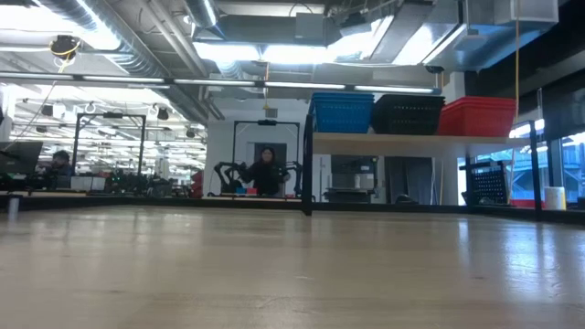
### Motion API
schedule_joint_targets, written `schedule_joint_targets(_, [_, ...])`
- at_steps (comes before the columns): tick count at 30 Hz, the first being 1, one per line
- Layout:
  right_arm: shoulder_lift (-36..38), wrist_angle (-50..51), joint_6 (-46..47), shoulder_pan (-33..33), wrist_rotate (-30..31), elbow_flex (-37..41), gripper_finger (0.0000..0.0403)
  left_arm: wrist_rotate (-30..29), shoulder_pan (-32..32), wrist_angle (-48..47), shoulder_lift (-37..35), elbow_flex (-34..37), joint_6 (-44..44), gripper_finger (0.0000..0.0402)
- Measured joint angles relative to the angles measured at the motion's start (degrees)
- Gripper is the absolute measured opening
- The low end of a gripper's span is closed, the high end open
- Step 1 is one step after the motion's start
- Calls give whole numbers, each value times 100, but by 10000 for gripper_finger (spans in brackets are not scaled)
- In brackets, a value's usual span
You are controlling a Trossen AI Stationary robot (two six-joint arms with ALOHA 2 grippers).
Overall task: Stack baskets on shelf by color
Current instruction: Return to Home Position
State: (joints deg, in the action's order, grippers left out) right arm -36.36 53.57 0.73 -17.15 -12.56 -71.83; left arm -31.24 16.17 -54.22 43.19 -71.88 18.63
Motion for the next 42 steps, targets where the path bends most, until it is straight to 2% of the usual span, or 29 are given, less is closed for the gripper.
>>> schedule_joint_targets(4, [458, -174, 352, 0, -12, 705, 0, 139, 155, 920, -735, 930, -228, 0])
schedule_joint_targets(12, [1544, -1571, 857, 0, -412, 2151, 0, 826, 179, 2664, -2048, 2547, -266, 0])
schedule_joint_targets(19, [2350, -2003, 1406, 0, -457, 3050, 0, 1107, 175, 3234, -2829, 3545, -221, 0])
schedule_joint_targets(24, [2802, -2488, 1435, 0, -700, 3502, 0, 1511, 175, 3817, -3327, 4082, -264, 0])
schedule_joint_targets(33, [3446, -2771, 1386, 0, -861, 4031, 0, 1554, 175, 4465, -4262, 4998, -401, 0])
schedule_joint_targets(42, [3626, -2799, 1200, 0, -1009, 4120, 0, 1652, 175, 4854, -4306, 5280, -641, 0])
